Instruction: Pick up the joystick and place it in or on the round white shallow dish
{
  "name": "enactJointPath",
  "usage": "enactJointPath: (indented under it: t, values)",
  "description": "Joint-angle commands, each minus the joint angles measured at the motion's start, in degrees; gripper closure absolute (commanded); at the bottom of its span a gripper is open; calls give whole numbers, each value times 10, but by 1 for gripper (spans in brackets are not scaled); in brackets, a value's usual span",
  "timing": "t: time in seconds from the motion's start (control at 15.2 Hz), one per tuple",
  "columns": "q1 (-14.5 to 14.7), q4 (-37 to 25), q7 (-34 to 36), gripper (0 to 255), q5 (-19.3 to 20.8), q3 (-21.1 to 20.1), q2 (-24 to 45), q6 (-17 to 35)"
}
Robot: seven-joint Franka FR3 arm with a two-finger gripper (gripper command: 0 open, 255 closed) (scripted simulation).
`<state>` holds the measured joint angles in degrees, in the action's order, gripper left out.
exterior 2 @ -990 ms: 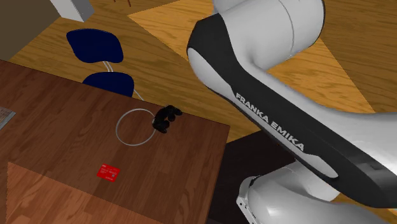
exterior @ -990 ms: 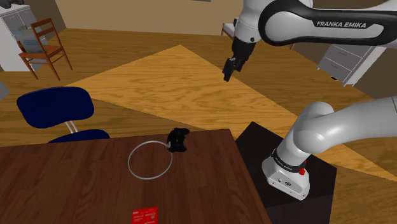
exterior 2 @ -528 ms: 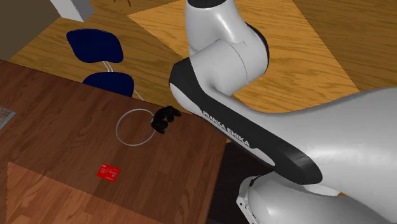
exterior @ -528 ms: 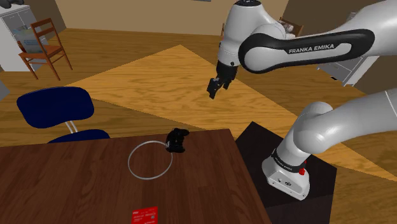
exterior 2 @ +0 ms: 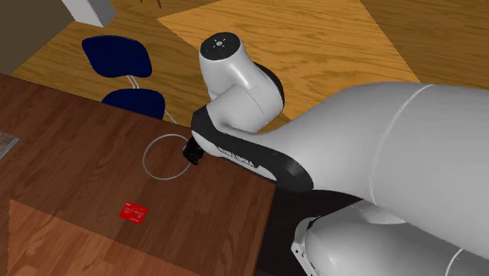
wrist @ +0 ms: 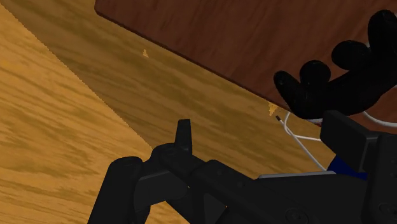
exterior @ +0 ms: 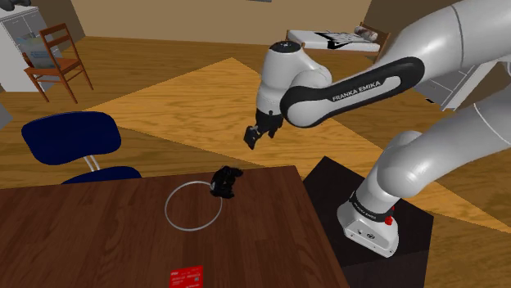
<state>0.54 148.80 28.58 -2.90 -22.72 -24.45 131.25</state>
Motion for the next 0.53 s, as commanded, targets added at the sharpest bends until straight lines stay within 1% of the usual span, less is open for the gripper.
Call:
enactJointPath:
  t: [0.0, 0.13, 0.26, 0.46]
  values:
    - [-6, -1, 34, 0, 5, -20, 41, 40]
    - [-15, -10, 72, 0, 19, -41, 87, 75]
    - [-26, -22, 115, 0, 43, -62, 136, 108]
    - [-33, -17, 129, 0, 62, -66, 159, 134]
